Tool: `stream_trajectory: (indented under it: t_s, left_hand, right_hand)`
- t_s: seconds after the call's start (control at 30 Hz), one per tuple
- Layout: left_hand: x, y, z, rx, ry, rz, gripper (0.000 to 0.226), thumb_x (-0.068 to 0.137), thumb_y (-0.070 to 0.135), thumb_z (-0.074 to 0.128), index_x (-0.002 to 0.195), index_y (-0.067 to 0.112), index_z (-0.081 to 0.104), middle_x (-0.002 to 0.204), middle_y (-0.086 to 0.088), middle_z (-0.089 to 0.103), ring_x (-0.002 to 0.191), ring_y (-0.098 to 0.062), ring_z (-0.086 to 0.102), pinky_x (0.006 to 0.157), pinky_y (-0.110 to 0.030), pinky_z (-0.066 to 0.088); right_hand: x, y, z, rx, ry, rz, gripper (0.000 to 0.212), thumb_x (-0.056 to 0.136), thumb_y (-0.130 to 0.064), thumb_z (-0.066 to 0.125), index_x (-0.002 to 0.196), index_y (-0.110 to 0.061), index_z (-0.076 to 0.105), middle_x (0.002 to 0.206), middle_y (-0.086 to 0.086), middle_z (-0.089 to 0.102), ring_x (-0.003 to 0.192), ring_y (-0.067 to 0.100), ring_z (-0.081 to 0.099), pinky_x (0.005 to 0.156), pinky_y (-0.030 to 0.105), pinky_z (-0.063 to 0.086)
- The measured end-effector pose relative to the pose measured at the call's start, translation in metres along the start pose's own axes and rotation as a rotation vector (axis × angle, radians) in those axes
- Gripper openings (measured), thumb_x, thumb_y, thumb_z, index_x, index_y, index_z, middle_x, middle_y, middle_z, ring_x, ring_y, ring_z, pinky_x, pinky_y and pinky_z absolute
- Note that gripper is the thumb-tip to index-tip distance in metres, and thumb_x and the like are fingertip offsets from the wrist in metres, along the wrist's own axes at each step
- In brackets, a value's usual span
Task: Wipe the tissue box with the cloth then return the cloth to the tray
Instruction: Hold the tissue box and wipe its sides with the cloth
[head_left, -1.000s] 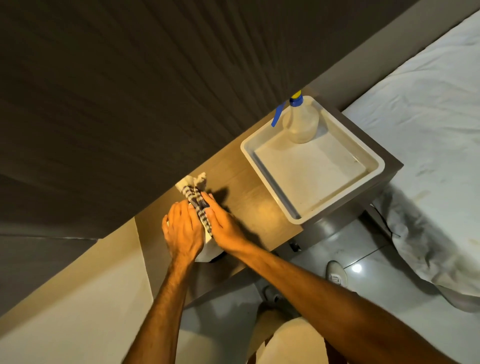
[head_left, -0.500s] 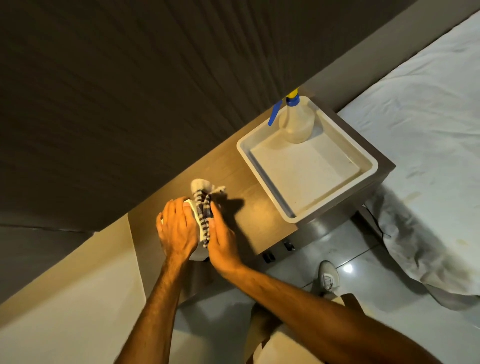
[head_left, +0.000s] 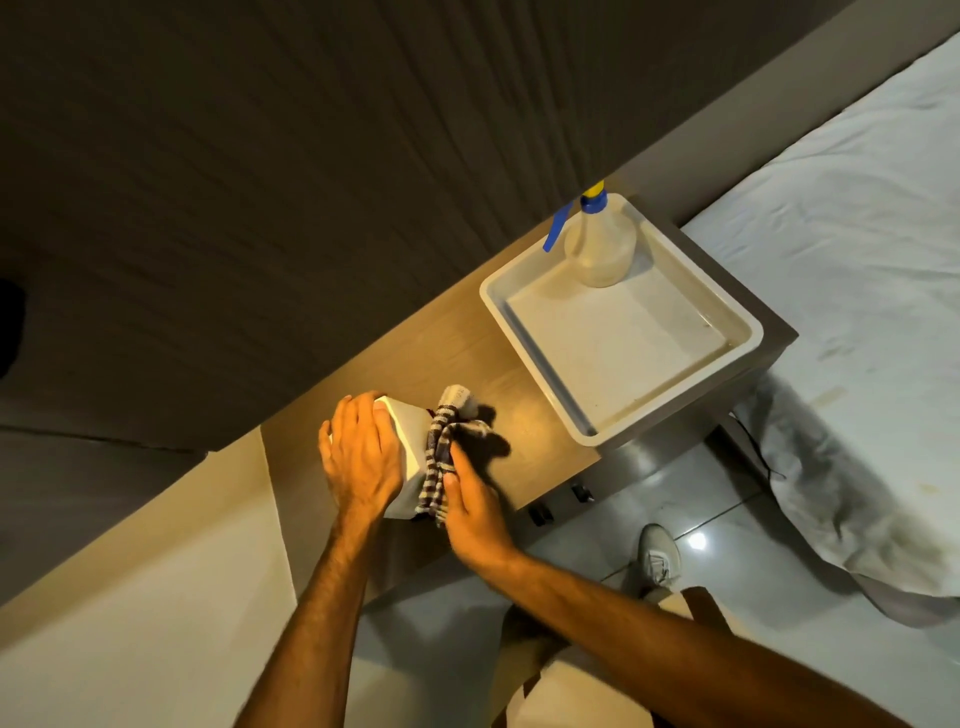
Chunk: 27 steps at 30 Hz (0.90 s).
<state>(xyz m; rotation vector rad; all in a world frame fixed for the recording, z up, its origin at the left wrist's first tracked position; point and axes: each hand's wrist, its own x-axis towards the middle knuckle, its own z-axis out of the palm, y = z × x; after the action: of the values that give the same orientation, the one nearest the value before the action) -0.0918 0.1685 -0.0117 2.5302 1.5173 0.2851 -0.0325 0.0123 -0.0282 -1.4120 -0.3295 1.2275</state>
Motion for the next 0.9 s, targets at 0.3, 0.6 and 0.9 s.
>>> stream_trajectory:
  t_s: [0.3,0.6,0.9]
  left_hand:
    - [-0.005,0.001,-0.006,0.011,-0.018,0.014,0.036,0.1,0.039,0.028,0.119,0.019,0.051,0.123,-0.013,0.06,0.122,-0.036,0.053,0.109,-0.061,0.037]
    - [-0.003,0.001,-0.004,-0.018,-0.016,-0.013,0.028,0.104,0.034,0.03,0.12,0.023,0.051,0.128,-0.01,0.06,0.128,-0.032,0.049,0.113,-0.061,0.031]
    - [-0.003,-0.003,-0.001,-0.017,-0.018,-0.01,0.033,0.103,0.036,0.033,0.125,0.019,0.05,0.132,-0.012,0.059,0.129,-0.033,0.049,0.116,-0.06,0.029]
  right_hand:
    - [0.089,-0.047,0.006,-0.179,-0.125,-0.061,0.052,0.11,-0.014,0.033,0.16,-0.028,0.033,0.157,0.011,0.046,0.144,0.028,0.046,0.116,0.037,0.041]
    - [0.018,-0.014,-0.008,-0.078,-0.084,-0.045,0.045,0.111,-0.032,0.034,0.157,-0.034,0.036,0.15,0.005,0.052,0.132,0.013,0.051,0.096,0.017,0.047]
    - [0.093,-0.019,0.002,-0.143,-0.046,-0.04,0.044,0.111,-0.03,0.033,0.155,-0.026,0.041,0.148,0.012,0.055,0.135,0.028,0.054,0.107,0.037,0.046]
